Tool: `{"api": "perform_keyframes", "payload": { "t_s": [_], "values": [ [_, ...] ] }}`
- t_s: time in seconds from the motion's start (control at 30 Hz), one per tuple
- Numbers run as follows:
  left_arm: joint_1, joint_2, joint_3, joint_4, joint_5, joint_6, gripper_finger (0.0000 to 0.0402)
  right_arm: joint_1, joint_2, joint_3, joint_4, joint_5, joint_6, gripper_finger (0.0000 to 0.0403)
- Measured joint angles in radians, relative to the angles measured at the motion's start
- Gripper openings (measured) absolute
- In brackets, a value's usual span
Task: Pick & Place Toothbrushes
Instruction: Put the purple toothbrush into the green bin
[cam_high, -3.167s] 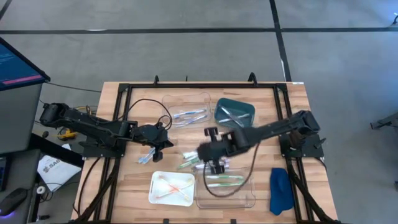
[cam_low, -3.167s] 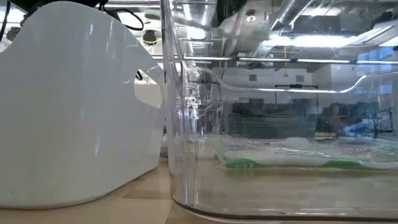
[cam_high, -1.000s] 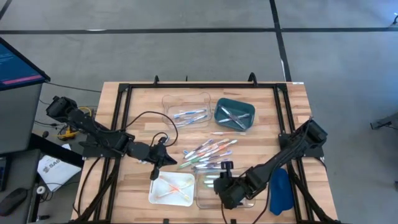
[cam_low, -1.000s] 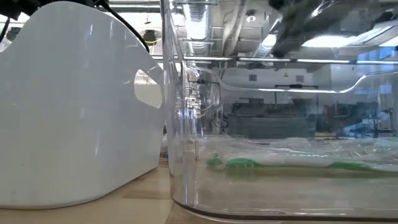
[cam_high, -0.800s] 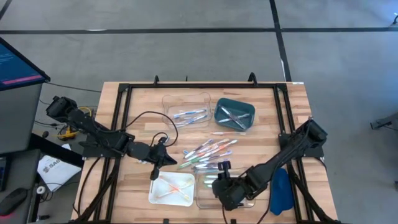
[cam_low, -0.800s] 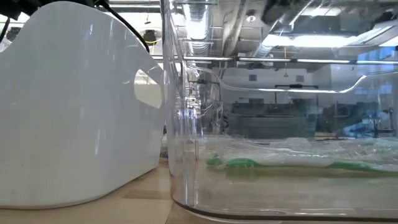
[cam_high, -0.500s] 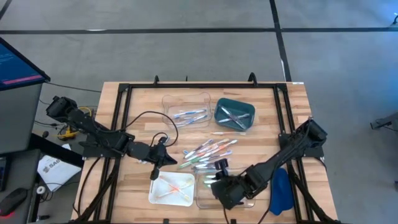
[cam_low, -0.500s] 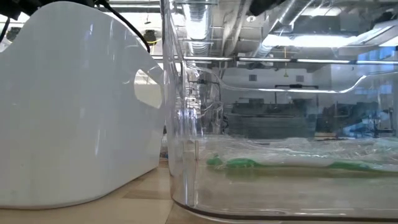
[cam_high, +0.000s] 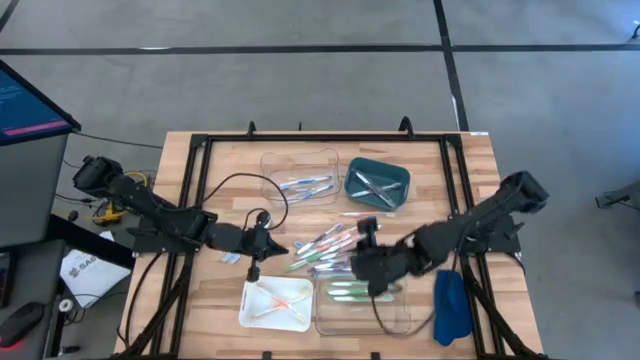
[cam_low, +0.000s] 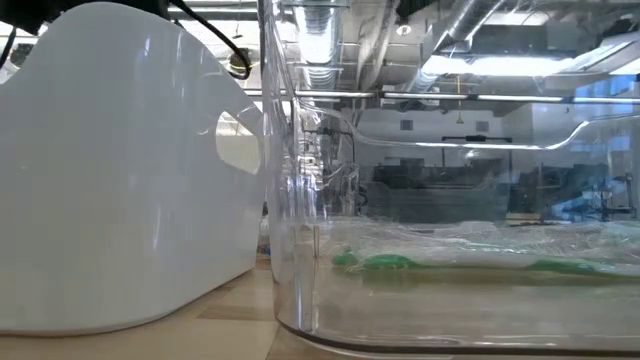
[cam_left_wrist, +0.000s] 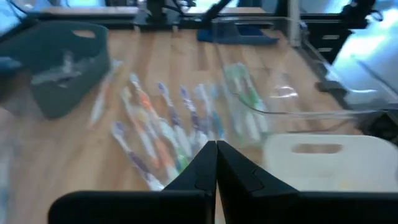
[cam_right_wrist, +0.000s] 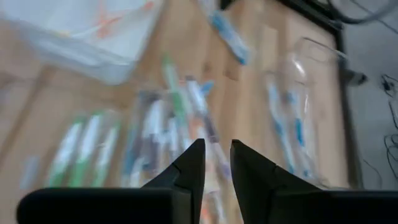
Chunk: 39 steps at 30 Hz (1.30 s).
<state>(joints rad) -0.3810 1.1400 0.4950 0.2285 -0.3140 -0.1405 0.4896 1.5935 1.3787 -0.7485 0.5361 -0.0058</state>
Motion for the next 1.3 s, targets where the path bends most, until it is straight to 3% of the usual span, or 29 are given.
{"api": "perform_keyframes", "payload": {
  "t_s": [0.3,0.67,1.0,1.3],
  "values": [
    [0.139,0.000,0.000,0.016,0.032,0.059,0.0001,-0.202,-0.168,-0.214,0.179,-0.030,-0.032,0.0068],
    [0.185,0.000,0.000,0.016,0.068,0.085,0.0001,-0.405,-0.089,-0.290,0.216,-0.454,-0.083,0.0068],
    [0.204,0.000,-0.001,0.016,0.068,0.085,0.0001,-0.395,0.066,-0.292,0.197,-0.517,-0.083,0.0068],
    [0.204,0.000,-0.001,0.019,0.068,0.092,0.0001,-0.334,0.075,-0.292,0.243,-0.552,-0.070,0.0068]
  ]
}}
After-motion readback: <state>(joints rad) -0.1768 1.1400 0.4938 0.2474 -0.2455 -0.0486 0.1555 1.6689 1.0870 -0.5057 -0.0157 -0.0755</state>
